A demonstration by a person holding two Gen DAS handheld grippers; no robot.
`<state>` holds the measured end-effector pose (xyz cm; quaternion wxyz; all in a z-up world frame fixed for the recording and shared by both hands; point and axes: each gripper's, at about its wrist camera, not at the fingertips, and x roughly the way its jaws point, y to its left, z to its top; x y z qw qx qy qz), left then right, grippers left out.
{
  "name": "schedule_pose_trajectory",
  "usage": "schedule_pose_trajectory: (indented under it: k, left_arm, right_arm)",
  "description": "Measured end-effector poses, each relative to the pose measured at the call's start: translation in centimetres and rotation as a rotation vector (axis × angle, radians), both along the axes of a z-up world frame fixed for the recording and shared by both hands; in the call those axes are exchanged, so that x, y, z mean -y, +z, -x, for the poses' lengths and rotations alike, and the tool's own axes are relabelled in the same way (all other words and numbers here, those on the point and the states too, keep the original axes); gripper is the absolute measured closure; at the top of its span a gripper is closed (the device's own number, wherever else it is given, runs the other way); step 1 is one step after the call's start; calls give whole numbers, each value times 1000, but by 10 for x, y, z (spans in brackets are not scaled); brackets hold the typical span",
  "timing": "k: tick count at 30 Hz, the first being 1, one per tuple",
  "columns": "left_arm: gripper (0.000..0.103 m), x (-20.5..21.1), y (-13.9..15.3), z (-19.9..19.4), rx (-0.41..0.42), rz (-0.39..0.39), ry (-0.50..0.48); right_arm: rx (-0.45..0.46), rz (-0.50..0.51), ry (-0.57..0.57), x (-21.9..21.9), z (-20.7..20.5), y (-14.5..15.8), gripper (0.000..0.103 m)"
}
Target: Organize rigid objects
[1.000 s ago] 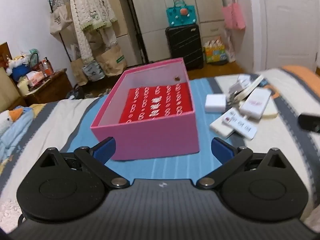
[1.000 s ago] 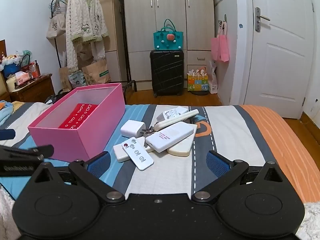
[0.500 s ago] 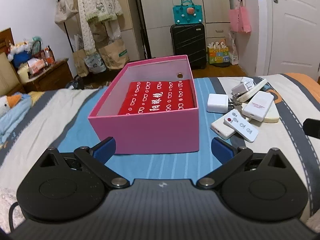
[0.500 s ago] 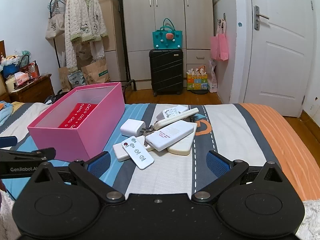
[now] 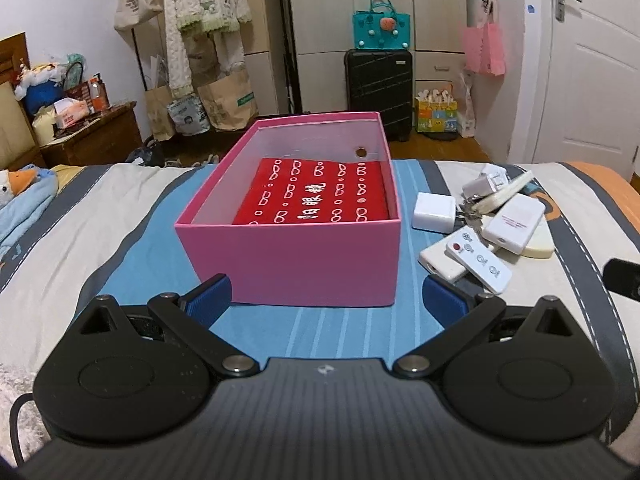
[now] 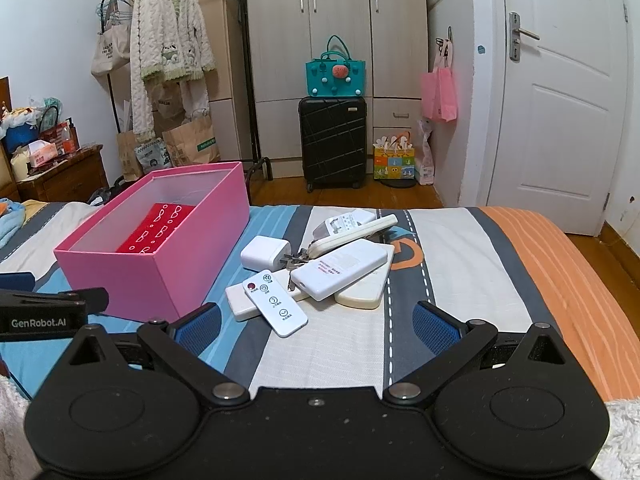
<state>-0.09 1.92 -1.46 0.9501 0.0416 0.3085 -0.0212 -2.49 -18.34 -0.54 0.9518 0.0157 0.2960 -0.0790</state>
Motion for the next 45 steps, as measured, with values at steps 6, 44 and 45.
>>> schedule_pose_trajectory:
  k: [6, 44, 45]
  left_arm:
    - [0, -3, 0, -3, -5, 12, 17]
    - [0, 1, 0, 0, -8, 50, -23]
    - [0, 2, 0, 0, -8, 51, -26]
  right_arm:
    - [-4, 2, -2, -2, 0, -1, 0]
    - [109, -57, -49, 10, 7, 10, 0]
    - [108, -48, -43, 8, 8, 9, 0]
